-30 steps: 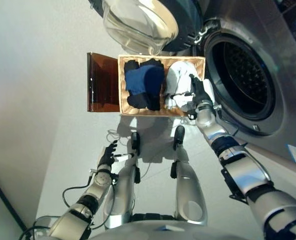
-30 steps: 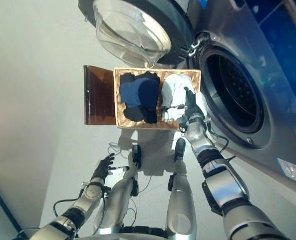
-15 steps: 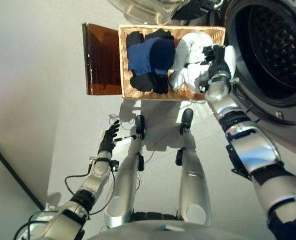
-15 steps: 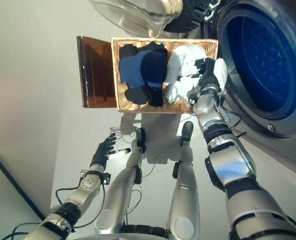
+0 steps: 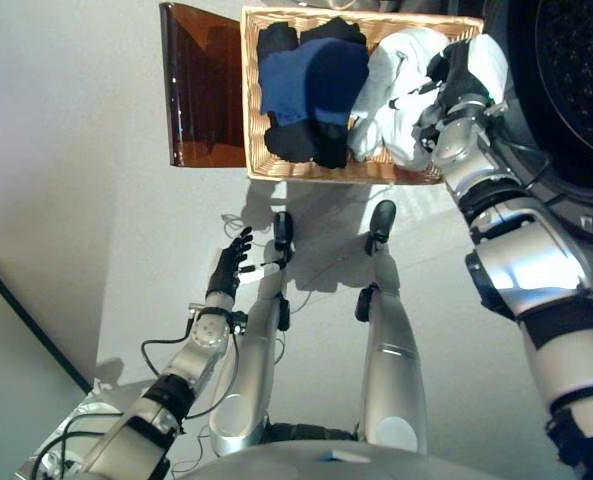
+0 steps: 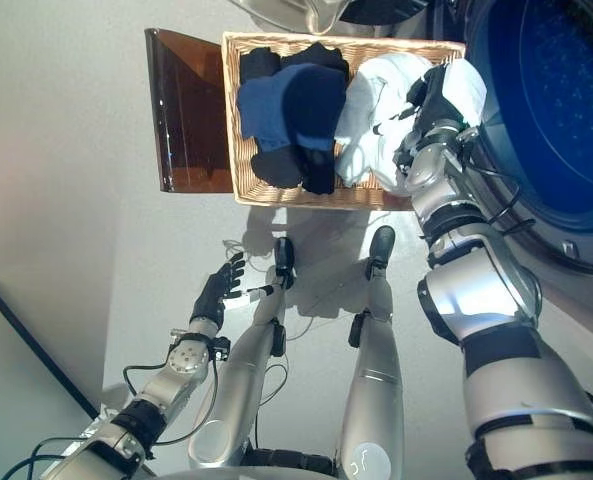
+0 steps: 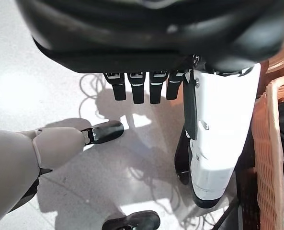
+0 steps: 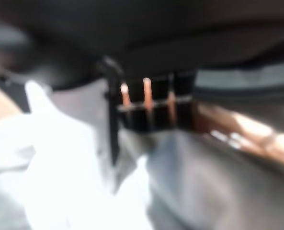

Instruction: Pick up the clothes and place them into the washing machine

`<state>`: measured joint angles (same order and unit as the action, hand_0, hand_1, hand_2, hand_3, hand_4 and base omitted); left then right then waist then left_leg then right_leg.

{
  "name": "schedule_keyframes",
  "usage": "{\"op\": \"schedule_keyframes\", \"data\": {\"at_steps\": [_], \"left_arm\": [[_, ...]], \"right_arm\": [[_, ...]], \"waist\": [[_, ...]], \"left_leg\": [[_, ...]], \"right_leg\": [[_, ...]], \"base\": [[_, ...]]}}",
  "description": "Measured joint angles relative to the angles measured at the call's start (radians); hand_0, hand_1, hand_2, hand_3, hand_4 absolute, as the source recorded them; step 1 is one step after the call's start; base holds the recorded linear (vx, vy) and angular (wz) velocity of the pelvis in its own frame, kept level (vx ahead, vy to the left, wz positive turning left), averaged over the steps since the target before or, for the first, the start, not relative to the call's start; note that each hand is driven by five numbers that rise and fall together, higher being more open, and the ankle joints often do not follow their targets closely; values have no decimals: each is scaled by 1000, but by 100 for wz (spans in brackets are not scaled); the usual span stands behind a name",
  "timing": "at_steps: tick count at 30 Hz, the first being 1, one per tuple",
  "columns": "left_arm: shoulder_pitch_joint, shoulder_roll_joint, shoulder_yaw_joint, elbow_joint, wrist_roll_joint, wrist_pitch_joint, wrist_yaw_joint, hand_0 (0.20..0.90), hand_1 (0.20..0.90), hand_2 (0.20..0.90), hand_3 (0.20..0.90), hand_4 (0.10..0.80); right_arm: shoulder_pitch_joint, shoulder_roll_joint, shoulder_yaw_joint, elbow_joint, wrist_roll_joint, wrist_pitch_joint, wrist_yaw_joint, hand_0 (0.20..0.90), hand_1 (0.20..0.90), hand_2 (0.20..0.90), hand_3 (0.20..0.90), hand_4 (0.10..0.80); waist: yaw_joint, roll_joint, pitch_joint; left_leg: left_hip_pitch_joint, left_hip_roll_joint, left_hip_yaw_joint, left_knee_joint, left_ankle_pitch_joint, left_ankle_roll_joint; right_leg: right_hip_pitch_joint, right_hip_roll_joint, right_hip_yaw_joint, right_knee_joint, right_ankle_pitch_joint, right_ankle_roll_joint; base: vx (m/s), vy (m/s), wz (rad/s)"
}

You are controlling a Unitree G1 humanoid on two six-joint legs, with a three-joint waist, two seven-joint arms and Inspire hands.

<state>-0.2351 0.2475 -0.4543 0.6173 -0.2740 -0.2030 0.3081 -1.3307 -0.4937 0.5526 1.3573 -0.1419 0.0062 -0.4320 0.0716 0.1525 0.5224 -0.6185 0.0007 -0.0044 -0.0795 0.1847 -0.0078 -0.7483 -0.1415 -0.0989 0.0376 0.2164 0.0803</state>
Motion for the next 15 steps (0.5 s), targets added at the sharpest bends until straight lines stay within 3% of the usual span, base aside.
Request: {"op": "schedule_keyframes", "data": {"at_steps": [15], "left_arm": [[-62, -5, -1, 13, -14, 4, 10, 900, 900, 900, 900, 800]], "right_arm": [[15, 21, 3, -5, -84, 40, 0, 900, 900, 900, 900, 800]], "waist": [[0, 1, 0]], "left_leg": [[24, 0, 2, 10, 3, 0]], "right_leg": [[21, 0, 4, 13, 5, -4]], "base": [[-3, -10, 0]]}}
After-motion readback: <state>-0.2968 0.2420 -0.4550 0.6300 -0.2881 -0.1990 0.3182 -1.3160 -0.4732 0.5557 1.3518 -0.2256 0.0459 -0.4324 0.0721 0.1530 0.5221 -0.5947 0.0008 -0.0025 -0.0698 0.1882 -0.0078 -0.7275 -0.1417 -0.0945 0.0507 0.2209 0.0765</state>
